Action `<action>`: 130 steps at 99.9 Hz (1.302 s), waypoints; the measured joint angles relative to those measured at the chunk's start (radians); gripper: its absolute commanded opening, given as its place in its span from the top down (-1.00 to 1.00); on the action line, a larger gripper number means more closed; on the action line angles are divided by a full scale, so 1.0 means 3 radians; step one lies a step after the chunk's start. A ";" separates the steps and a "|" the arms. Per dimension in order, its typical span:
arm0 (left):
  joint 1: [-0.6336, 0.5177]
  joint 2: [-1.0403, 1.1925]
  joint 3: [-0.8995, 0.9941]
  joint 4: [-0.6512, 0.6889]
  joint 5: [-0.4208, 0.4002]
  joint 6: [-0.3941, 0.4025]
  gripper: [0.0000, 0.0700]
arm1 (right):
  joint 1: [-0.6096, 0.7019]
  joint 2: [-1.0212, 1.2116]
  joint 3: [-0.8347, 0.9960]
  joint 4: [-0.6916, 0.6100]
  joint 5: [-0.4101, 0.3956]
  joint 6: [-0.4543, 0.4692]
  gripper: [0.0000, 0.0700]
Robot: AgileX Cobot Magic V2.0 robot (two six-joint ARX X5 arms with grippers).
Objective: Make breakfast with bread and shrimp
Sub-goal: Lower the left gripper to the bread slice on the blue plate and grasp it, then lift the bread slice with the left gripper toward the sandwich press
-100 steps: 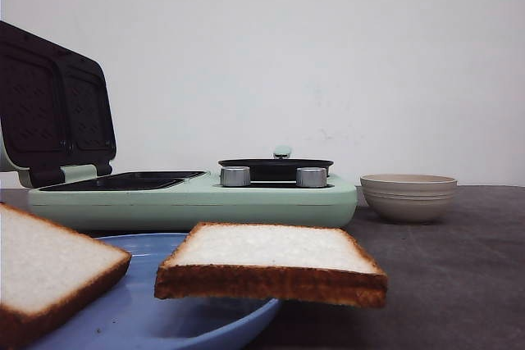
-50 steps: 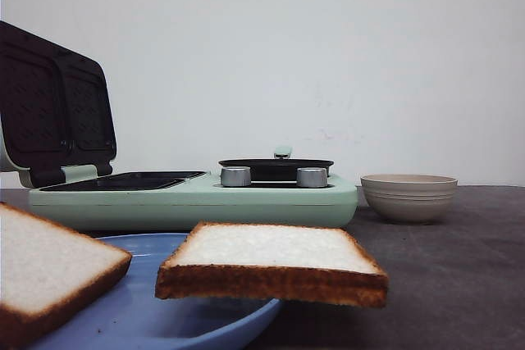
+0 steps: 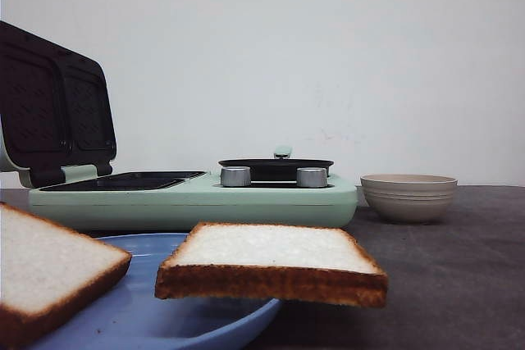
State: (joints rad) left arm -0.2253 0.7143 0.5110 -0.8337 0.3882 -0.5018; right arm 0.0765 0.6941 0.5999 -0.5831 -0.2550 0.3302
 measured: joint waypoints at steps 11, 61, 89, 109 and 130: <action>-0.0074 0.0093 0.0000 0.0085 -0.0095 -0.0036 0.07 | 0.0000 0.0000 0.0000 0.0000 -0.0023 0.0000 1.00; -0.0326 0.0614 0.0000 0.0415 -0.0225 -0.0100 0.12 | 0.0000 0.0000 0.0000 0.0001 -0.0024 0.0000 1.00; -0.0420 0.0685 0.0000 0.0502 -0.0224 -0.0122 1.00 | 0.0000 0.0000 0.0000 0.0011 -0.0024 0.0000 1.00; -0.0444 0.0684 0.0000 0.0534 -0.0244 -0.0126 1.00 | 0.0000 0.0000 0.0000 0.0013 -0.0024 0.0000 1.00; -0.0444 0.0676 0.0000 0.0601 -0.0281 -0.0108 1.00 | 0.0000 0.0000 0.0000 0.0013 -0.0024 0.0000 1.00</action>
State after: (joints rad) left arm -0.3584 0.9173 0.5110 -0.6533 0.3038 -0.5343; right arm 0.0765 0.6941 0.5999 -0.5793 -0.2623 0.3302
